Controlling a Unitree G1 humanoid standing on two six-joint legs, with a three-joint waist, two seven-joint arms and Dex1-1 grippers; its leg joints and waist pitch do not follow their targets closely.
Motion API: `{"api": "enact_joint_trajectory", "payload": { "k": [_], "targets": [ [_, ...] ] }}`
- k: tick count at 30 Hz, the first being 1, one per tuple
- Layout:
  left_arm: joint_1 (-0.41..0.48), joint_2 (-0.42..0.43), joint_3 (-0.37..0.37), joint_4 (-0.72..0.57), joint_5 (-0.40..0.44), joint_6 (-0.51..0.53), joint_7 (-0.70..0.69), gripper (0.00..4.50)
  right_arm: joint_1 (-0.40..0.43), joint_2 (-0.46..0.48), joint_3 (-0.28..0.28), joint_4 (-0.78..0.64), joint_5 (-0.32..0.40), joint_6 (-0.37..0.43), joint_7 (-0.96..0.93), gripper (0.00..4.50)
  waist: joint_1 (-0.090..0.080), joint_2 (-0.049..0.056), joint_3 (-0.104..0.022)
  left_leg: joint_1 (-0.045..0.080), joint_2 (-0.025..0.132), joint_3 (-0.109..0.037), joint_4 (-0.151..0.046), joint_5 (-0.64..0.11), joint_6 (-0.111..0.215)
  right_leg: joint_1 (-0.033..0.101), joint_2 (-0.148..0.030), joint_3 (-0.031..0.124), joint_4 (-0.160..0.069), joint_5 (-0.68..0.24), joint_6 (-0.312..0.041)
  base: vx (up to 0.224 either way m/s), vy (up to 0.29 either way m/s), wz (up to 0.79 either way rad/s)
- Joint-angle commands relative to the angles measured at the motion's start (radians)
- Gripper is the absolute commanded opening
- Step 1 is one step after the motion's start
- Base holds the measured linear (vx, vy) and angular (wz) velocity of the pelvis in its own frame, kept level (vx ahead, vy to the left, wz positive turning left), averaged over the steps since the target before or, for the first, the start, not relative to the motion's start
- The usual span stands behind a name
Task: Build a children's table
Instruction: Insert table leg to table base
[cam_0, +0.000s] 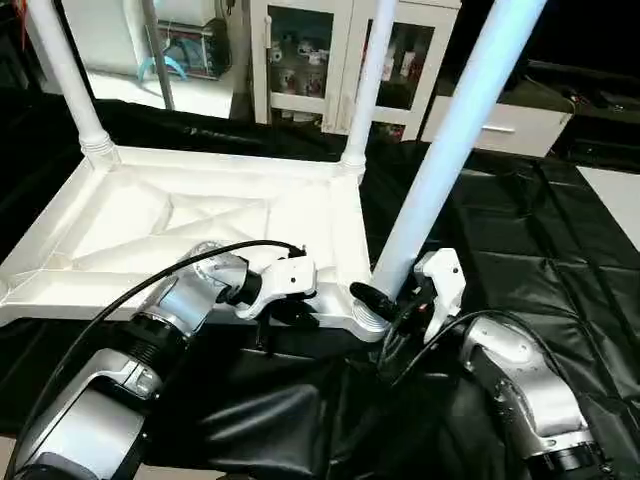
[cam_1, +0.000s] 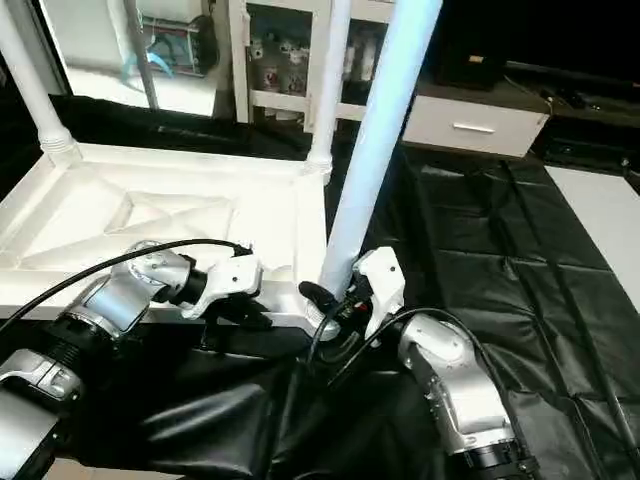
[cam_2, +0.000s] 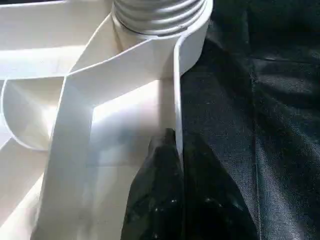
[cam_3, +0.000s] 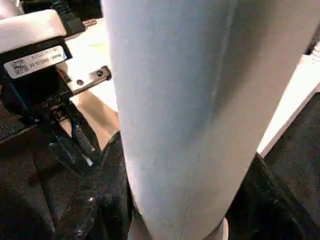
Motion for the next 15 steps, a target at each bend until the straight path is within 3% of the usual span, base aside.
{"api": "enact_joint_trajectory", "payload": {
  "k": [1, 5, 7, 8, 11, 12, 14, 15],
  "targets": [
    [0.001, -0.016, 0.05, -0.017, -0.028, 0.011, 0.048, 0.0, 0.032, -0.008, -0.013, 0.148, -0.07, 0.052, -0.082, 1.88, -0.014, 0.009, -0.023, 0.028, 0.073, -0.064, -0.094, -0.572, -0.058, -0.016, -0.099, 0.043, -0.113, -0.689, -0.076, 0.0, 0.0, 0.0],
    [-0.005, -0.04, 0.072, -0.03, -0.029, 0.089, 0.108, 0.0, -0.028, 0.021, -0.059, 0.222, -0.11, 0.05, -0.234, 1.88, -0.032, 0.014, -0.023, 0.026, 0.072, -0.072, -0.099, -0.607, -0.073, -0.007, -0.095, 0.029, -0.113, -0.674, -0.078, 0.0, 0.0, 0.0],
    [-0.026, -0.094, 0.102, -0.029, -0.044, 0.187, 0.182, 0.0, -0.103, 0.061, -0.107, 0.326, -0.12, 0.062, -0.376, 1.88, -0.048, 0.016, -0.022, 0.026, 0.069, -0.07, -0.1, -0.621, -0.079, -0.006, -0.095, 0.018, -0.113, -0.631, -0.095, 0.0, 0.0, 0.0],
    [-0.047, -0.141, 0.124, -0.015, -0.049, 0.245, 0.255, 0.0, -0.157, 0.09, -0.13, 0.401, -0.124, 0.074, -0.465, 1.88, -0.056, 0.016, -0.025, 0.021, 0.068, -0.074, -0.101, -0.626, -0.084, 0.002, -0.094, 0.009, -0.111, -0.622, -0.093, 0.0, 0.0, 0.0],
    [-0.079, -0.206, 0.155, 0.02, -0.055, 0.295, 0.362, 0.0, -0.217, 0.131, -0.152, 0.479, -0.115, 0.094, -0.553, 1.87, -0.063, 0.012, -0.03, 0.017, 0.068, -0.069, -0.099, -0.574, -0.081, -0.001, -0.097, 0.019, -0.106, -0.551, -0.115, -0.005, 0.018, -0.05],
    [-0.092, -0.233, 0.168, 0.036, -0.058, 0.312, 0.409, 0.0, -0.241, 0.151, -0.164, 0.511, -0.105, 0.1, -0.588, 1.87, -0.063, 0.01, -0.033, 0.018, 0.065, -0.061, -0.094, -0.542, -0.07, -0.006, -0.095, 0.024, -0.104, -0.493, -0.134, 0.0, 0.0, 0.0],
    [-0.121, -0.287, 0.198, 0.07, -0.065, 0.331, 0.514, 0.0, -0.291, 0.189, -0.179, 0.579, -0.098, 0.094, -0.659, 1.87, -0.058, 0.005, -0.035, 0.008, 0.065, -0.057, -0.094, -0.47, -0.05, 0.001, -0.096, 0.029, -0.098, -0.419, -0.148, 0.0, 0.0, 0.0],
    [-0.139, -0.32, 0.22, 0.088, -0.068, 0.332, 0.587, 0.0, -0.32, 0.209, -0.181, 0.619, -0.102, 0.081, -0.71, 1.87, -0.061, 0.001, -0.035, 0.007, 0.063, -0.052, -0.092, -0.458, -0.045, -0.002, -0.092, 0.03, -0.095, -0.405, -0.154, 0.0, 0.0, 0.0]
  ]
}}
